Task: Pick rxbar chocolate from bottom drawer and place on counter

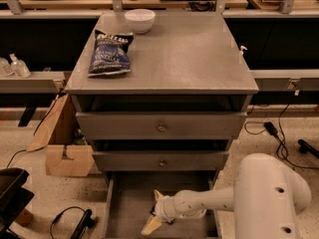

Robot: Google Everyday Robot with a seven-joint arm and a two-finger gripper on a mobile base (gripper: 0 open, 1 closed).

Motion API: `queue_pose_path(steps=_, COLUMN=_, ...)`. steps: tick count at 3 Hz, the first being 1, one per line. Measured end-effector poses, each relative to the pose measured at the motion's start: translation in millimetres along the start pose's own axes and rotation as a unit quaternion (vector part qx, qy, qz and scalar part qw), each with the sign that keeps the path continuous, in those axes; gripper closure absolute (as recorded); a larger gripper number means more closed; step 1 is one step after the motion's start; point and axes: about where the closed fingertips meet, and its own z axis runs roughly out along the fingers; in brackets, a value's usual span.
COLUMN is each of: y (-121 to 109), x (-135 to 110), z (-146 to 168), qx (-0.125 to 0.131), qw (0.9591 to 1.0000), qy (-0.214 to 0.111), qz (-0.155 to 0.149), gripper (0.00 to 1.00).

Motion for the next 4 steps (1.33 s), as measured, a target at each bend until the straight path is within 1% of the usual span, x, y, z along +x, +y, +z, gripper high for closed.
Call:
queue_pose_path(steps=1, y=-15, x=12, z=42, qx=-0.007, qw=0.9998, qy=0.014, qz=0.009, gripper=0.0)
queue_pose_path(steps=2, y=-43, x=29, z=72, qx=-0.008, qw=0.999, qy=0.043, qz=0.007, gripper=0.0)
queue_pose_path(steps=3, y=-58, x=41, z=82, qx=-0.008, qw=0.9978, qy=0.065, qz=0.002, gripper=0.0)
queue_pose_path(steps=4, y=-67, x=57, z=80, qx=-0.005, qw=0.9955, qy=0.094, qz=-0.002, gripper=0.0)
